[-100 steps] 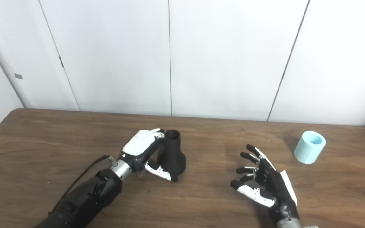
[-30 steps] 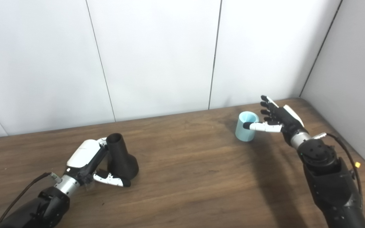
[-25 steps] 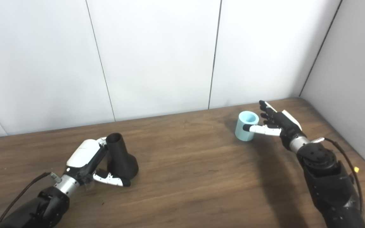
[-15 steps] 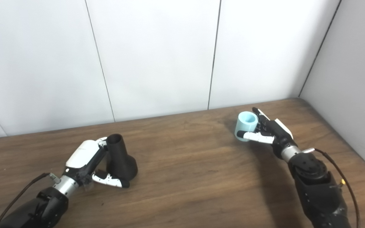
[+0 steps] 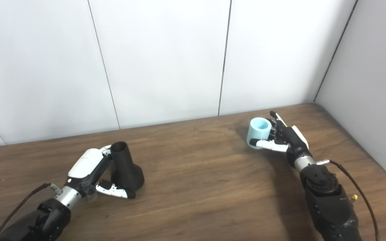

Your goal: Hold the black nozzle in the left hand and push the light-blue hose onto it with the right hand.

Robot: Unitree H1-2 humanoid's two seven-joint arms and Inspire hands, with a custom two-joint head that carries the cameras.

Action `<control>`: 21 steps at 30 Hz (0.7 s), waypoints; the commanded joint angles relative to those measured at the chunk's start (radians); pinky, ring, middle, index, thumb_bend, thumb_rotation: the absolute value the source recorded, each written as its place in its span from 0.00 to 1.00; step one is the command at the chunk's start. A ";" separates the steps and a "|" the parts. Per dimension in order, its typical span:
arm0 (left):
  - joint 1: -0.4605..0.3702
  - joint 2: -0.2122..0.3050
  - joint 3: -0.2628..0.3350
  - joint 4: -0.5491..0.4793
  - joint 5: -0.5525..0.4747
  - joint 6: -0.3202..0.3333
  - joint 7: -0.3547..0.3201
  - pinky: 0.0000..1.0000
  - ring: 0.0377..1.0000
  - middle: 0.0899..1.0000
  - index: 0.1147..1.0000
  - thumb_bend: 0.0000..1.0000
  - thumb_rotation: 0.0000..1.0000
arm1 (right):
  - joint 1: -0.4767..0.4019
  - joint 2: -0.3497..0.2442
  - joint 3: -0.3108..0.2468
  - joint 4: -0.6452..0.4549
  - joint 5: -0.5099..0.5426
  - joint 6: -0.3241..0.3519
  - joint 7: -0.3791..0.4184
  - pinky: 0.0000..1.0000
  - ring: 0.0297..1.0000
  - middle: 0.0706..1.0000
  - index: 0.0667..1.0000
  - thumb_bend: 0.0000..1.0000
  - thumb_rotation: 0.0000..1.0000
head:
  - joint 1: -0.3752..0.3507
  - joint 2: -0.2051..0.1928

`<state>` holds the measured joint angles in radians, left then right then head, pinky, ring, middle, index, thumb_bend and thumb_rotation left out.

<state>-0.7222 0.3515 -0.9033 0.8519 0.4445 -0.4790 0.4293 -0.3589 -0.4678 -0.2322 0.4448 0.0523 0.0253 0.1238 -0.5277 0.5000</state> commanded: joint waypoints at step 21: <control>0.178 -0.007 -0.128 0.068 0.096 0.009 -0.139 0.86 0.67 0.42 0.43 0.53 0.00 | -0.096 0.008 0.092 0.075 -0.077 0.031 -0.095 0.59 0.67 0.75 0.81 0.79 0.00 | 0.021 0.017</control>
<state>-0.7223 0.3574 -0.9115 0.8519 0.4427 -0.4807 0.4354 -0.4197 -0.4626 -0.1661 0.5085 -0.0041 0.0380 0.0202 -0.5063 0.5154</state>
